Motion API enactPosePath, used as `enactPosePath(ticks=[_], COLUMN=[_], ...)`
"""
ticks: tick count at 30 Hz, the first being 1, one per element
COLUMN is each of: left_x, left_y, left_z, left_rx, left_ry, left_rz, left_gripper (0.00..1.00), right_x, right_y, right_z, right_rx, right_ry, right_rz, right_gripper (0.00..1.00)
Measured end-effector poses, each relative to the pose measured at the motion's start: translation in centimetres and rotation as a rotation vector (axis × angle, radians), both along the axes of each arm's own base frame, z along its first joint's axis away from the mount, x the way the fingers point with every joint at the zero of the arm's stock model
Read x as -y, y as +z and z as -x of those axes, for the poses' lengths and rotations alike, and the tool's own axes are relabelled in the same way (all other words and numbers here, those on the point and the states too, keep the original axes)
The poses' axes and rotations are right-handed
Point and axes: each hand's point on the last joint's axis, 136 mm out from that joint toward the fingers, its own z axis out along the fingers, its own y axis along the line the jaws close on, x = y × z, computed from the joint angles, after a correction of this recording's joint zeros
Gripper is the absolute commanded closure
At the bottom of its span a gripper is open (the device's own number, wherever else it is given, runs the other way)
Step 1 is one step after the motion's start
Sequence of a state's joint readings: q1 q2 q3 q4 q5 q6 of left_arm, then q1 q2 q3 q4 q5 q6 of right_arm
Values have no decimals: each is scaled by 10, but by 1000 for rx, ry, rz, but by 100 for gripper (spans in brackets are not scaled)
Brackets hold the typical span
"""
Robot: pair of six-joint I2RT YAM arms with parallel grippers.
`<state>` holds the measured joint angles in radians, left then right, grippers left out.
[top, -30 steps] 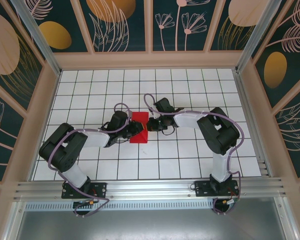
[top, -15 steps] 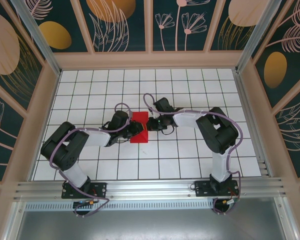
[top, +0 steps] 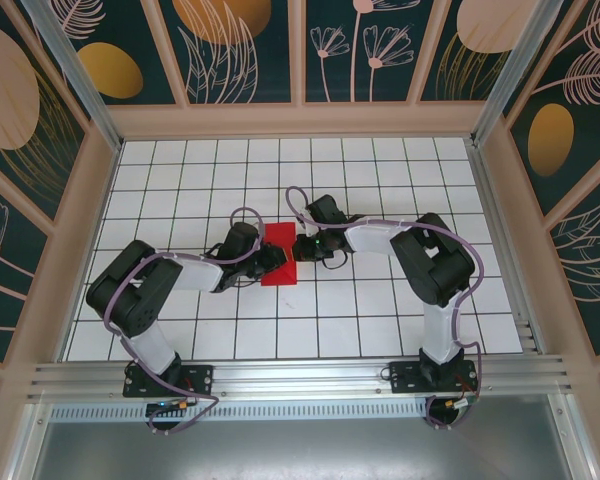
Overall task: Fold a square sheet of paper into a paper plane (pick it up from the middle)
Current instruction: Fold the triangle a second time at the center of the table.
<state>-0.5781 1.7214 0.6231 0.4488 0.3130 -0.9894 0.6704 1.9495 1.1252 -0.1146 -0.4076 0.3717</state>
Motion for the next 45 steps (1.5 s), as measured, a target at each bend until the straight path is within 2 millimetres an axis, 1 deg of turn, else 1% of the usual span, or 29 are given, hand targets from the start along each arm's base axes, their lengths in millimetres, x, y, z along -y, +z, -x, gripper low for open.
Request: enactPosePath(ticks=[7, 13, 16, 20, 23, 28, 32, 37, 40, 45], left_x=[1, 1, 2, 3, 5, 4, 4, 4, 3, 3], left_y=[0, 1, 7, 19, 22, 22, 21, 17, 13, 13], left_z=[-1, -1, -2, -4, -5, -5, -5, -4, -4, -4], left_rx=[3, 8, 21, 50, 60, 60, 59, 49, 41, 41], left_ry=[-4, -7, -7, -7, -9, -9, -9, -9, -8, -8], left_rz=[-2, -2, 6, 25, 34, 35, 34, 27, 22, 21], left_gripper=[78, 72, 69, 69, 68, 69, 71, 73, 73, 73], right_x=[1, 1, 1, 1, 2, 2, 2, 2, 2, 2], right_y=[0, -1, -1, -1, -1, -1, -1, -1, -1, -1], right_z=[-1, -2, -2, -2, -3, -4, -4, -4, -5, -6], right_rx=[5, 7, 8, 10, 15, 18, 19, 18, 19, 24], right_ry=[-6, -10, -10, -12, -15, -16, -17, -17, -19, -22], right_rz=[5, 8, 9, 11, 14, 15, 16, 16, 17, 20], right_gripper=[92, 92, 93, 94, 95, 95, 94, 93, 93, 93])
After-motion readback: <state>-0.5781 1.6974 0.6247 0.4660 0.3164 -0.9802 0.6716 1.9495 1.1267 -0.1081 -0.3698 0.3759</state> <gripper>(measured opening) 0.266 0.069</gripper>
